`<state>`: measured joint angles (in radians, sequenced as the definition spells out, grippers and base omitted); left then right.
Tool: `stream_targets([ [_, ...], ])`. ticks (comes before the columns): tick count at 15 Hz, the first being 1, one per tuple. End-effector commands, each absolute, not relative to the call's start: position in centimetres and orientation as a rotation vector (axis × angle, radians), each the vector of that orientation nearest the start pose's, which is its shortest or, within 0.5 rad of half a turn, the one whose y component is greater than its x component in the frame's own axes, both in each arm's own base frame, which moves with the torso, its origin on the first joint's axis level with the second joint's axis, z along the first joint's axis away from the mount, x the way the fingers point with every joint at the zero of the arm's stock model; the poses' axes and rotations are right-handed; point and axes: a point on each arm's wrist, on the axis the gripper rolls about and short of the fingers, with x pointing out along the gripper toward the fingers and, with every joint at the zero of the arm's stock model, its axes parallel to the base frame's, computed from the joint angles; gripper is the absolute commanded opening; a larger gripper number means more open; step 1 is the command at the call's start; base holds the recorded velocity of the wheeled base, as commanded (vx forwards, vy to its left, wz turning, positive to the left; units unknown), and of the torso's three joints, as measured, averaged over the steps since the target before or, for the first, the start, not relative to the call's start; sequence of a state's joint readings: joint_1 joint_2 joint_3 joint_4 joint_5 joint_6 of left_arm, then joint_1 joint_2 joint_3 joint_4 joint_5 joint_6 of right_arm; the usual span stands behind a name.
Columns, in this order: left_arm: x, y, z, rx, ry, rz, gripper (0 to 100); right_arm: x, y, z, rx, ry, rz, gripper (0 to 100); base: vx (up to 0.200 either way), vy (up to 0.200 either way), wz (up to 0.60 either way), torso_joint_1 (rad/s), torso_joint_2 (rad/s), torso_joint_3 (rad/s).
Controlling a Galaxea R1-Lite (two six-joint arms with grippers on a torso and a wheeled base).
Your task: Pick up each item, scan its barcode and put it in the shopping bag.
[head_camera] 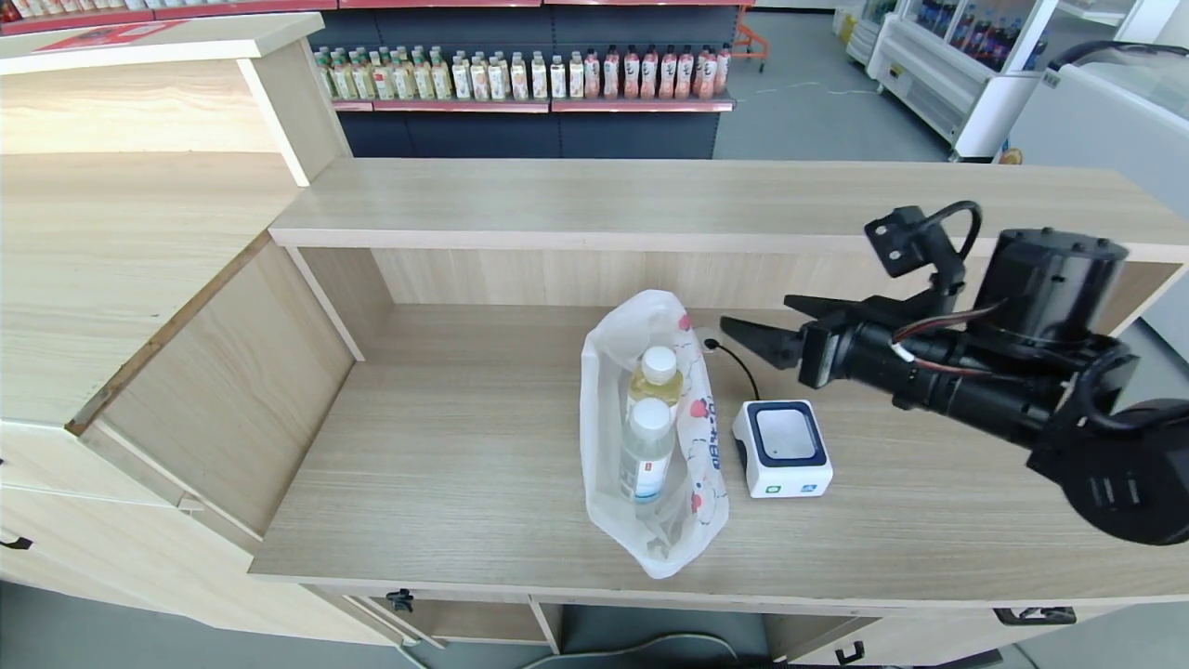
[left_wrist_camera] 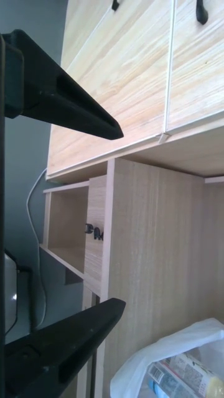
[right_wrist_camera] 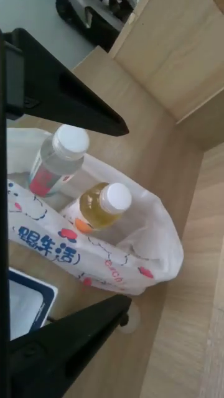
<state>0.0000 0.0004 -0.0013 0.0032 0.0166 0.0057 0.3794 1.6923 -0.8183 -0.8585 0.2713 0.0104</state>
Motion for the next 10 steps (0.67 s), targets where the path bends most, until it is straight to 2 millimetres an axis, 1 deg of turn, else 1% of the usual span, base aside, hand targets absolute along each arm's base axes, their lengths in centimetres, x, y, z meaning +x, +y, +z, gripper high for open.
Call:
stream_targets([
  [1,-2.3,0.0,7.6,0.006,0.002,0.017,100,20.5,6.2,25.7,0.006,0.026,0.425,100,0.000,0.000,0.00,0.000,0.00,0.000],
  [2,-2.3,0.0,7.6,0.006,0.002,0.017,100,17.4,5.0,25.7,0.010,0.064,0.325,100,0.000,0.000,0.00,0.000,0.00,0.000],
  [3,-2.3,0.0,7.5,0.006,0.003,0.017,100,15.6,4.4,25.6,0.026,0.074,0.276,100,0.000,0.000,0.00,0.000,0.00,0.000],
  [4,-2.3,0.0,7.6,0.006,0.002,0.017,100,10.9,2.6,23.6,0.070,0.103,0.147,100,0.000,0.000,0.00,0.000,0.00,0.000],
  [5,-2.3,0.0,7.6,0.006,0.002,0.017,100,8.7,1.3,21.7,0.070,0.098,0.028,100,0.000,0.000,0.00,0.000,0.00,0.000],
  [6,-2.3,0.0,7.6,0.006,0.002,0.017,100,6.5,0.5,19.4,0.066,0.098,-0.018,100,0.000,0.000,0.00,0.000,0.00,0.000],
  [7,-2.3,0.0,7.6,0.006,0.002,0.017,100,4.6,0.3,17.0,0.040,0.097,-0.010,100,0.000,0.000,0.00,0.000,0.00,0.000],
  [8,-2.3,0.0,7.6,0.006,0.002,0.017,100,3.5,0.1,15.4,0.012,0.094,-0.018,100,0.000,0.000,0.00,0.000,0.00,0.000],
  [9,-2.3,0.0,7.6,0.006,0.002,0.017,100,1.5,-0.1,12.2,-0.065,0.068,-0.019,100,0.000,0.000,0.00,0.000,0.00,0.000],
  [10,-2.3,0.0,7.6,0.006,0.002,0.017,100,0.6,-0.1,10.9,-0.083,0.030,-0.011,100,0.000,0.000,0.00,0.000,0.00,0.000],
])
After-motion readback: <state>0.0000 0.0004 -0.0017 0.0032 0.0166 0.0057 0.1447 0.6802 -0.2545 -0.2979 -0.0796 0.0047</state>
